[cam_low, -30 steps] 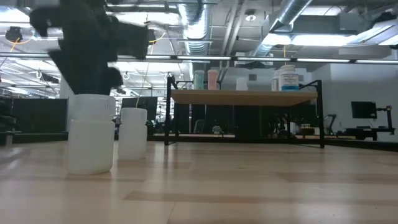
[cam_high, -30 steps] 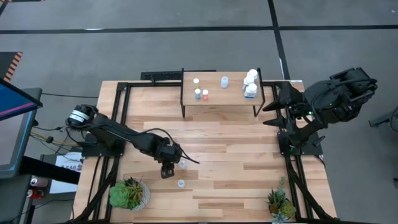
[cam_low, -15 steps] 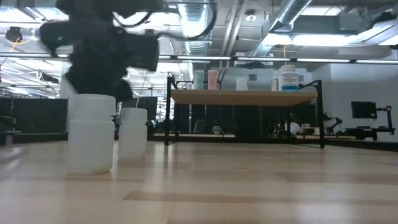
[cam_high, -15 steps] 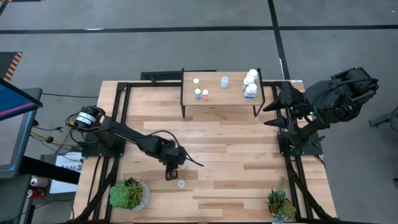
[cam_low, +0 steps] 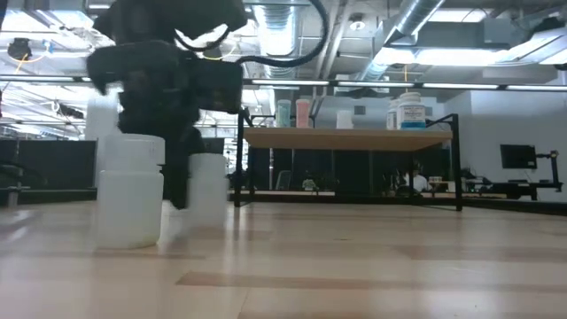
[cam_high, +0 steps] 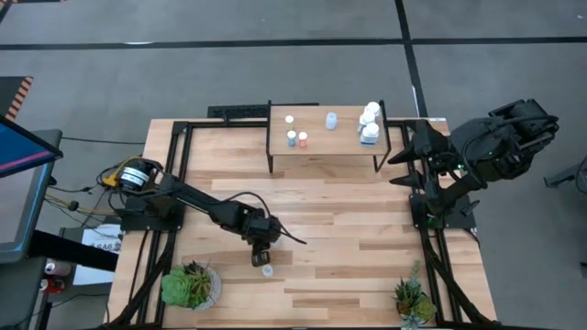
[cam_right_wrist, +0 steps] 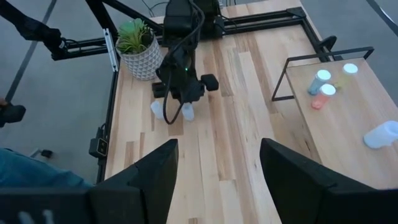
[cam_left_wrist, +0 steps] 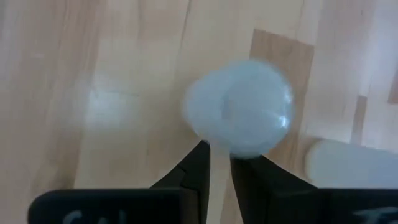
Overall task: Pick and place medicine bottles onto shelf by color
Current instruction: Move the transparent pill bottles to the center of the table
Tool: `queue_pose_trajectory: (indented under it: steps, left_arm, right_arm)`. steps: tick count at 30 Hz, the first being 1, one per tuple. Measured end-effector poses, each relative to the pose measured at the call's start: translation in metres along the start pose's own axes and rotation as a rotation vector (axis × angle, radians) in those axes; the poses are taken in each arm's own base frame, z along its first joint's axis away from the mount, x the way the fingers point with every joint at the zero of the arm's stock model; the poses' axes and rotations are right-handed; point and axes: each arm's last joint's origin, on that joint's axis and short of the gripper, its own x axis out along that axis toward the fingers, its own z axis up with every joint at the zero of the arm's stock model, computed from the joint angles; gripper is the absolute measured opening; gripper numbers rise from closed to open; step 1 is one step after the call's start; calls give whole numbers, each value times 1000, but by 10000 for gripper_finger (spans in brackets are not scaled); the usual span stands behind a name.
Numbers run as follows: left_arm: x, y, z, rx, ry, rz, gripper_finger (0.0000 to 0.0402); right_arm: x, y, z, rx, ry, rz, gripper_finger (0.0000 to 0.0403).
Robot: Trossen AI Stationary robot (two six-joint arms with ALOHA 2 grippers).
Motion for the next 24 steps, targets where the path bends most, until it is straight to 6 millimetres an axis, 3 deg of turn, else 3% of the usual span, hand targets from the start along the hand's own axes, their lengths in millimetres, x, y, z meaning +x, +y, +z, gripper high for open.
queue_pose_trajectory:
  steps: [19,24]
  left_arm:
    - [-6,25,30,26,-147,-17,48]
    - [-24,29,22,-1,111,27,48]
  right_arm:
    - [0,0,0,34,1,0,249]
    - [0,0,0,34,1,0,249]
